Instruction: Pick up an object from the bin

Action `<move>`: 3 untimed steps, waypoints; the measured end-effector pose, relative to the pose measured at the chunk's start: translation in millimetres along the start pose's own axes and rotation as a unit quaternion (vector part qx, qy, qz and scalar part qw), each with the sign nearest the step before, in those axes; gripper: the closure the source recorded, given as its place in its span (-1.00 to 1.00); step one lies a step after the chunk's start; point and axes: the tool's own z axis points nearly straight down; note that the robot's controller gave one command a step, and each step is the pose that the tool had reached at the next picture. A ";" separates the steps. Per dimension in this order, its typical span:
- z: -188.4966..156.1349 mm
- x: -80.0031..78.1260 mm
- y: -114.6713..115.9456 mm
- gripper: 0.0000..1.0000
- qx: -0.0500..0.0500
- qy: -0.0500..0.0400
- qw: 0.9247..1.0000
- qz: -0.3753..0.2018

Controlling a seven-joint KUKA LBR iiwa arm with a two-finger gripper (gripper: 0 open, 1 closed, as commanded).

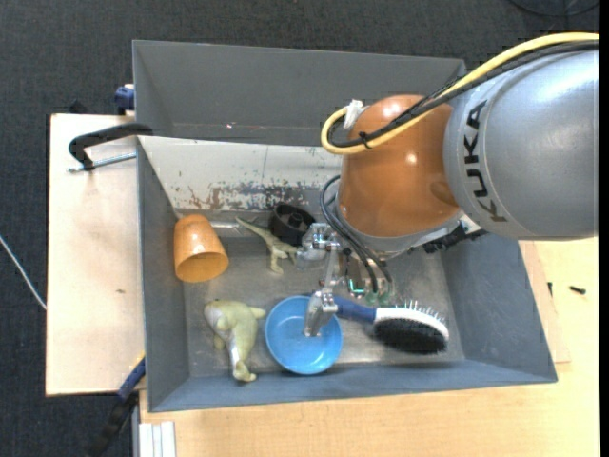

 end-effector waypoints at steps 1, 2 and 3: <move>123.2 2.2 -19.5 -1.00 -0.001 -0.006 0.999 -0.053; 114.3 -9.4 -19.0 1.00 -0.003 -0.028 0.998 -0.051; -45.7 -5.4 -13.5 1.00 -0.001 -0.010 0.997 -0.080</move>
Offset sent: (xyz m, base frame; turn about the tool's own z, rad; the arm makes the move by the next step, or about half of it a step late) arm -0.0047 -0.0202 -0.1223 -0.1068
